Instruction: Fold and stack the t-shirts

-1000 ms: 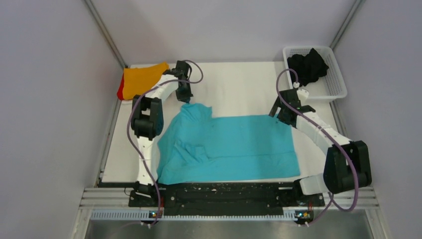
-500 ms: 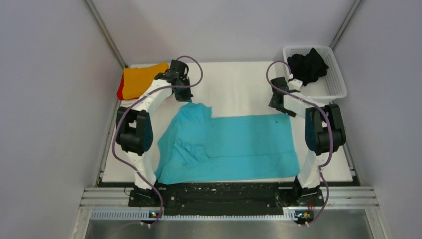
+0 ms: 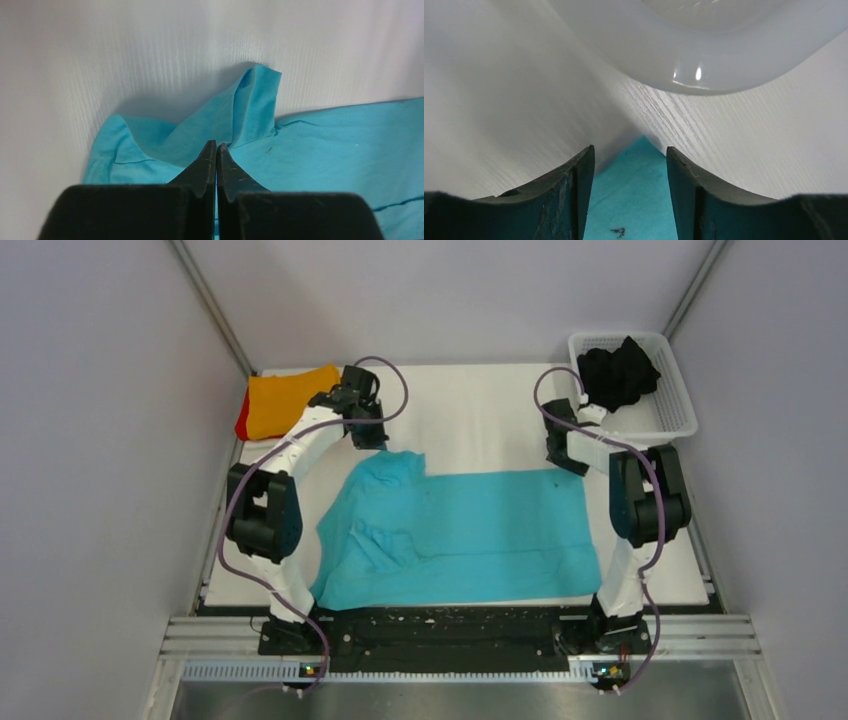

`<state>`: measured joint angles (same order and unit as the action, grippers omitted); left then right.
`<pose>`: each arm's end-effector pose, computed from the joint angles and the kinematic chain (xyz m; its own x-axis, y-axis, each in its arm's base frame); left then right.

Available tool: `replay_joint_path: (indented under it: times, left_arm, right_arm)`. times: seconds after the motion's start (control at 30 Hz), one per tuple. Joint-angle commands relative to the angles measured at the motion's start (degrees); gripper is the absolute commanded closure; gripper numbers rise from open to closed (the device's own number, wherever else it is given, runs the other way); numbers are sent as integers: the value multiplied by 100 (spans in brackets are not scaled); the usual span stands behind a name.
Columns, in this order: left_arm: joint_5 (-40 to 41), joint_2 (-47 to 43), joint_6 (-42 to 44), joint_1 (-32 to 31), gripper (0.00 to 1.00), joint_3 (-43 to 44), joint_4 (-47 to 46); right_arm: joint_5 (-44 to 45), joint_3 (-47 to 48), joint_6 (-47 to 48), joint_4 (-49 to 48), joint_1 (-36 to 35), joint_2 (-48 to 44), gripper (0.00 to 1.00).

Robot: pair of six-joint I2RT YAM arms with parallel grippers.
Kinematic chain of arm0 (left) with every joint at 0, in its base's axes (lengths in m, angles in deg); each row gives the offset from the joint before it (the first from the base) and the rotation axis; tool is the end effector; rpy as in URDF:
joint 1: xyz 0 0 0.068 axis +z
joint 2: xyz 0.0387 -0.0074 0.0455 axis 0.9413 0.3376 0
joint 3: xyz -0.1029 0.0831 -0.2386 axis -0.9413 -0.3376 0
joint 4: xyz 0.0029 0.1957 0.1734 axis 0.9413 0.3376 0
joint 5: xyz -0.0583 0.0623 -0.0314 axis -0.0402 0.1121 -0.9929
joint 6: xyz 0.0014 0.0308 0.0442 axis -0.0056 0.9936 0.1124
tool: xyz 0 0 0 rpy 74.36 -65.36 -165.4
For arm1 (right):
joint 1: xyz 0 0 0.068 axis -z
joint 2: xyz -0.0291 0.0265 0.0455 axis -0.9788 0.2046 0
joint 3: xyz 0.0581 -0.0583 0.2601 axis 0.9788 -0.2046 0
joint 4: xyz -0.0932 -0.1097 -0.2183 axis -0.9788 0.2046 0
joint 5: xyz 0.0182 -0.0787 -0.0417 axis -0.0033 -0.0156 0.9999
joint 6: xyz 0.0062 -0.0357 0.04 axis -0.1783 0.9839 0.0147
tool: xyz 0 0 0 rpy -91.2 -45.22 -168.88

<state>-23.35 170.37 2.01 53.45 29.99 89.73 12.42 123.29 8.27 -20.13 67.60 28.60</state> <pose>0.3850 -0.1190 0.2591 -0.8654 -0.1637 -0.4736 -0.0301 0.9604 -0.2769 0.3749 0.0496 0.1622 -0.6617 0.3710 -0.6515 0.5953 0.7883 -0.1557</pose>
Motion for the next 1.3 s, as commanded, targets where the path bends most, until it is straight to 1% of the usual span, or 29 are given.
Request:
replay_joint_path:
  times: [0.0, 0.07, 0.27, 0.4, 0.47, 0.5, 0.7, 0.87, 1.03, 1.27]
  left_arm:
    - [-29, -460, -77, -14, 100, -88, -174]
    - [-39, -571, -82, -9, 100, -163, -198]
    - [-10, -806, -99, -6, 100, -319, -226]
    - [-10, -891, -142, -13, 100, -429, -224]
    - [-15, -930, -160, -9, 100, -474, -221]
    - [-29, -957, -165, -8, 100, -498, -224]
    - [-83, -1367, -185, -7, 100, -890, -241]
    - [-74, -1993, -289, -71, 100, -1460, -256]
    - [-155, -2924, -519, -118, 100, -2225, -123]
    - [-189, -4330, -677, -224, 100, -3243, 316]
  right_arm:
    - [142, -197, -129, 178, 39, -184, 50]
    - [170, -255, -134, 140, 36, -246, 55]
    - [124, -105, -102, 38, 38, -196, 76]
    - [43, -190, -67, -109, 36, -310, 87]
    - [12, -212, 32, -174, 38, -391, 99]
    - [-14, -214, 92, -189, 36, -440, 100]
    - [-342, -522, 318, -205, 15, -1016, 100]
    - [-598, -991, 354, -28, -36, -1728, 100]
    - [-721, -1378, 377, 271, -117, -2525, 100]
    - [-925, -1682, 430, 751, -127, -3291, 100]
